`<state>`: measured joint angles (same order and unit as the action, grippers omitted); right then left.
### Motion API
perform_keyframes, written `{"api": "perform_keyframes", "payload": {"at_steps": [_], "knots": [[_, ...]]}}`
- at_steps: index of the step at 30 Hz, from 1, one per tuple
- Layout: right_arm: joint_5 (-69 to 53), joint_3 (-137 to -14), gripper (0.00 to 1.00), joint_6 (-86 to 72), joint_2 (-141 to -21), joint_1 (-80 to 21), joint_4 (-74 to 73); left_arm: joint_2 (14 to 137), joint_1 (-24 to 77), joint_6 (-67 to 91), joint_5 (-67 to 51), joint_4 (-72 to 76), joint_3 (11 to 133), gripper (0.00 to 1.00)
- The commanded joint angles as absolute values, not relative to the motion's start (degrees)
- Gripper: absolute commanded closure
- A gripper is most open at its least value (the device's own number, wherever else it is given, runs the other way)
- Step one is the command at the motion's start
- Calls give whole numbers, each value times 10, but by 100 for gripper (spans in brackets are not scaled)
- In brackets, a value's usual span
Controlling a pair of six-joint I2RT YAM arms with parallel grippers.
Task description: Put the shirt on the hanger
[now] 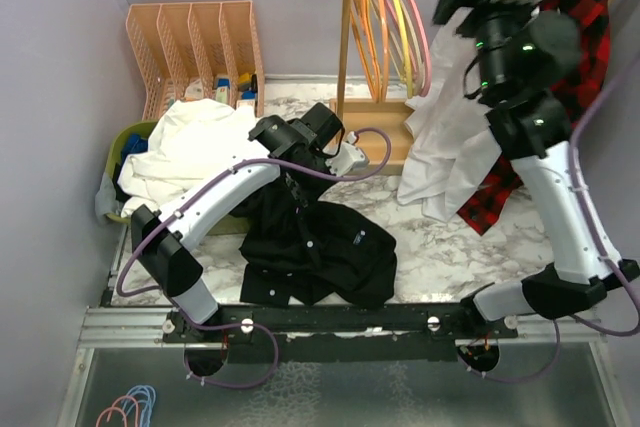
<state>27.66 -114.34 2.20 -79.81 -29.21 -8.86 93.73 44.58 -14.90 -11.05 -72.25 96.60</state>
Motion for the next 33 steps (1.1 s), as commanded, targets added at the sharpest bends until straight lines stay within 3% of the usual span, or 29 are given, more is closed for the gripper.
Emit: {"api": "perform_keyframes", "payload": {"at_steps": [1,17,22,25,33], "knots": [[101,-1081,15,-103,-824,-263,-156,899,435,-152,-118,-716,963,100],[-14,-1104,25,-130,-884,-172,-141,896,410,-148,-63,-697,934,100],[-37,-1116,30,-140,-902,-147,-149,920,410,-144,-50,-702,959,100],[-40,-1136,38,-139,-915,-148,-159,932,410,-144,-45,-705,975,100],[-50,-1139,40,-137,-922,-147,-169,942,410,-143,-41,-708,985,100]]}}
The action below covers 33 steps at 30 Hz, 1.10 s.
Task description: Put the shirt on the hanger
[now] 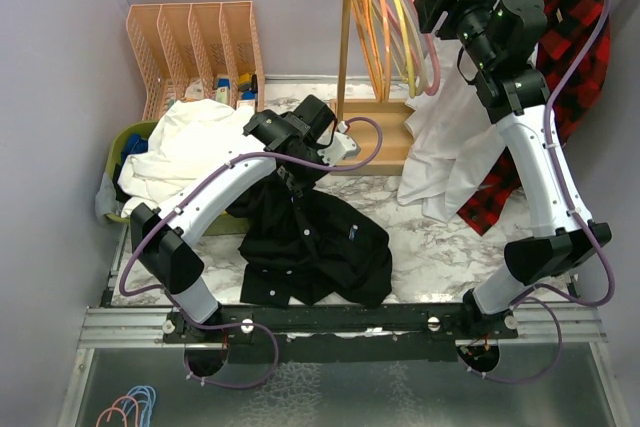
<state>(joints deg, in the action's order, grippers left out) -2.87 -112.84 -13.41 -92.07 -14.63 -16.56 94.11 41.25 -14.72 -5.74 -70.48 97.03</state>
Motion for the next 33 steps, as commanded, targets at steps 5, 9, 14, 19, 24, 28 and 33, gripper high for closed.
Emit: {"api": "perform_keyframes", "payload": {"at_steps": [5,9,14,19,24,28,33], "knots": [[-47,-1125,43,-135,-925,-147,-169,941,410,-142,-37,-709,984,100],[-38,-1127,48,-133,-932,-147,-173,939,410,-144,-37,-710,984,100],[-31,-1131,56,-128,-942,-147,-180,940,411,-144,-33,-708,973,100],[-34,-1132,56,-128,-952,-147,-186,940,410,-145,-28,-707,969,100],[-33,-1132,54,-127,-957,-148,-194,940,410,-144,-28,-706,967,100],[-24,-1127,55,-128,-957,-147,-198,936,410,-143,-29,-704,962,100],[-13,-1108,56,-124,-953,-147,-207,929,410,-145,-30,-703,957,100]]}}
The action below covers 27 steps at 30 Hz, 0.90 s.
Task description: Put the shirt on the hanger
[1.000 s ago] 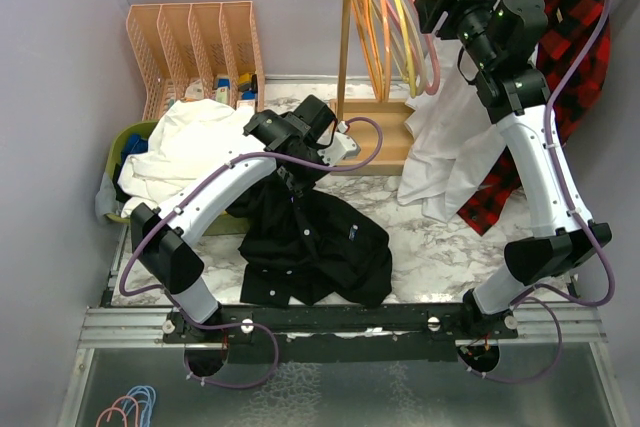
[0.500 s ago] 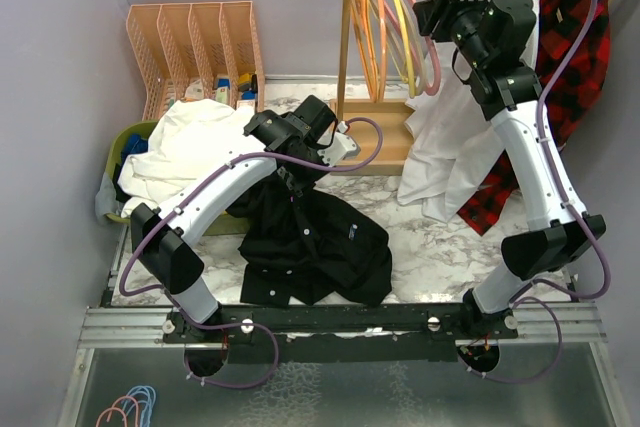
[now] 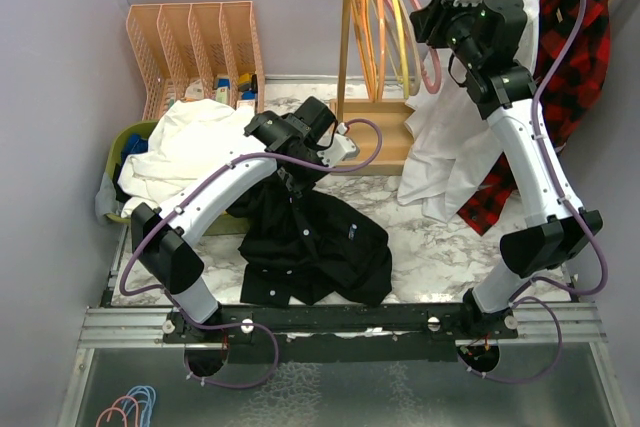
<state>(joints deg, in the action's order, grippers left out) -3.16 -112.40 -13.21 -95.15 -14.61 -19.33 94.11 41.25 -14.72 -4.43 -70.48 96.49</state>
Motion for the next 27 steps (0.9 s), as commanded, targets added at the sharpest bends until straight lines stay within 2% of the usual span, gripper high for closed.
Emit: {"api": "perform_keyframes", "payload": {"at_steps": [1,9,27], "knots": [[-12,-1100,57,-124,-949,-147,-208,928,410,-144,-29,-704,956,100],[1,-1060,60,-119,-918,-147,-213,910,410,-147,-33,-704,929,100],[37,-960,56,-112,-820,-148,-219,908,410,-148,-42,-705,923,100]]}}
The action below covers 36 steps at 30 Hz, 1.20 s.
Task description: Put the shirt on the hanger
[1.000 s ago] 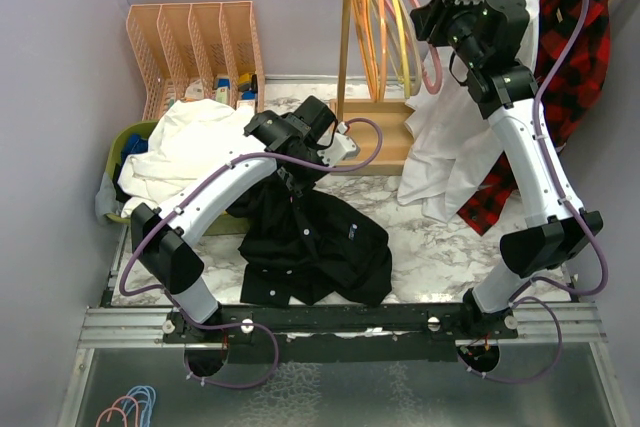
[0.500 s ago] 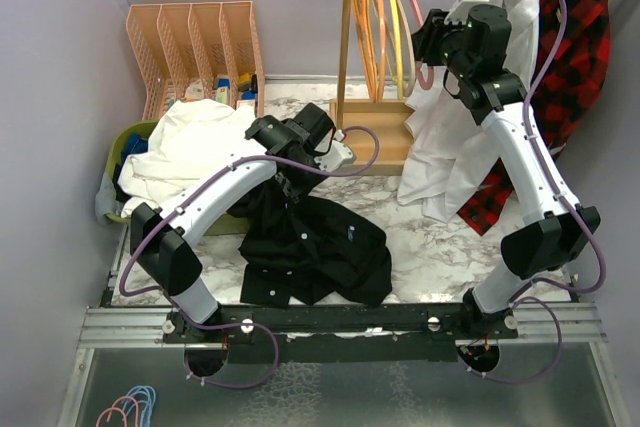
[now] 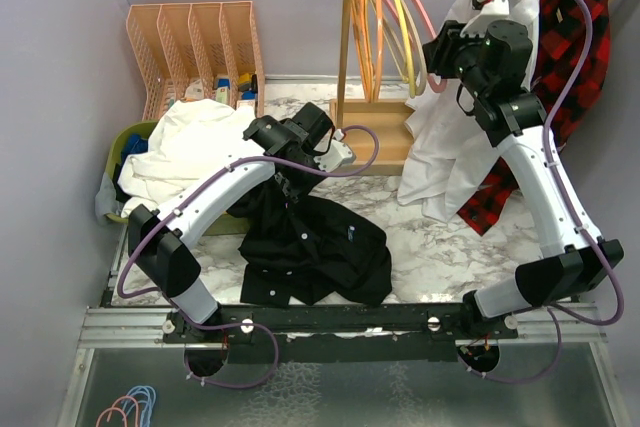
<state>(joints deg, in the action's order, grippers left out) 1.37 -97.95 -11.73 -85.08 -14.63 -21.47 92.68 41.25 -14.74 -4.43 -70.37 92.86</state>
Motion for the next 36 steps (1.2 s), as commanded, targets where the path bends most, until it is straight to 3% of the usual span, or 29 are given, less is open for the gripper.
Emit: {"api": "perform_keyframes", "payload": {"at_steps": [1,6,7,10,11,21,30,36], "knots": [[38,-953,56,-112,-815,-148,-218,907,410,-148,-42,-705,923,100],[40,-933,57,-114,-799,-147,-218,905,410,-148,-44,-705,920,100],[39,-929,61,-115,-798,-148,-217,903,410,-148,-45,-706,919,100],[45,-927,97,-115,-792,-148,-214,900,410,-148,-45,-706,918,100],[49,-927,99,-115,-789,-148,-211,900,409,-148,-45,-706,918,100],[60,-959,99,-104,-769,-148,-201,842,410,-183,-118,-739,950,100],[62,-943,99,-104,-700,-148,-224,774,410,-267,-113,-732,990,100],[19,-844,99,-129,-578,-147,-273,803,410,-279,-65,-694,1014,100]]}}
